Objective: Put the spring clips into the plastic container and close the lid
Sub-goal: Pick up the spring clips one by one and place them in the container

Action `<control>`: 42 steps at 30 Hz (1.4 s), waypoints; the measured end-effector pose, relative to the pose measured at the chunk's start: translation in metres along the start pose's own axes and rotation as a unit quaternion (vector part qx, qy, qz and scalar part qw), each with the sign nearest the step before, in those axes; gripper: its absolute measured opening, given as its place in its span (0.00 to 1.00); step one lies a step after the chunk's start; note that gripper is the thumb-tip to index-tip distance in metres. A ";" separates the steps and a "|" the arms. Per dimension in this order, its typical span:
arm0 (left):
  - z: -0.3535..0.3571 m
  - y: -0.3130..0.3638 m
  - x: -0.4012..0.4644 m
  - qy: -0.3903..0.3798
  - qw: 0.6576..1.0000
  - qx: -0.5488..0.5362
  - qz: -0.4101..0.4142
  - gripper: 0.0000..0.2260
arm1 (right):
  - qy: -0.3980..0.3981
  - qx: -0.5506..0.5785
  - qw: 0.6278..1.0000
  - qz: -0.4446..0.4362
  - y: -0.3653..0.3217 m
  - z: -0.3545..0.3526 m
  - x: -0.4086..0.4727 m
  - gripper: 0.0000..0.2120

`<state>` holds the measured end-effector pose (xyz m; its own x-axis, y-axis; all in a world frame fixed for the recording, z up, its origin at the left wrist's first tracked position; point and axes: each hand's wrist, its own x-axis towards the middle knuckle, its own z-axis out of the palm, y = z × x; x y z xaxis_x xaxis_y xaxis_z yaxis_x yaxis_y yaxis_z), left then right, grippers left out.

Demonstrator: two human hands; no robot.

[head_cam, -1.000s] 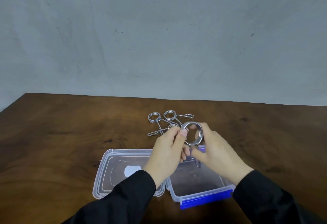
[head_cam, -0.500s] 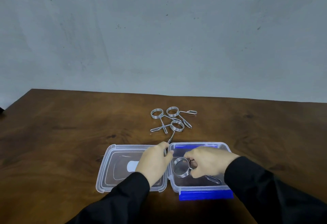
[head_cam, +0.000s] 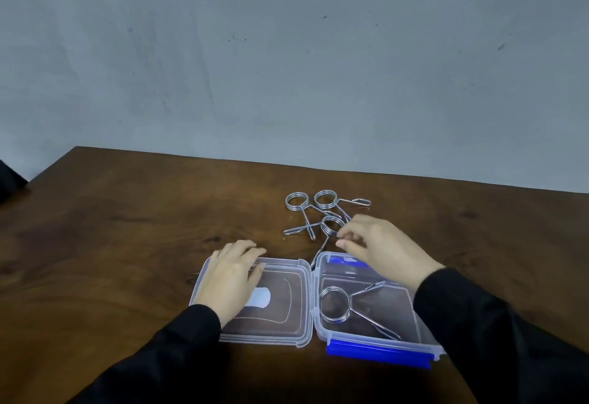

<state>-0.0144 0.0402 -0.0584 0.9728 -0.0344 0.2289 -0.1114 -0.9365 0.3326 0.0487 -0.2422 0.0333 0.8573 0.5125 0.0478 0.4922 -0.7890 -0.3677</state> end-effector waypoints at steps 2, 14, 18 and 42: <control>0.007 -0.001 -0.007 -0.041 0.999 -0.002 0.005 0.17 | -0.010 -0.013 1.000 0.025 0.007 0.005 0.026 0.17; 0.022 -0.001 -0.013 -0.021 1.000 0.013 -0.008 0.19 | -0.186 -0.191 0.963 -0.033 0.031 0.042 0.102 0.24; 0.025 -0.002 -0.012 -0.020 1.000 0.022 -0.010 0.18 | -0.164 -0.210 0.962 -0.057 0.040 0.035 0.093 0.16; 0.033 0.003 -0.011 0.006 0.997 0.080 -0.013 0.16 | -0.201 -0.108 0.969 0.090 0.034 0.019 -0.070 0.16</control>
<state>-0.0191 0.0268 -0.0902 0.9725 -0.0063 0.2326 -0.0512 -0.9809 0.1877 0.0029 -0.2983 -0.0002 0.8256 0.4166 -0.3806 0.3976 -0.9081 -0.1315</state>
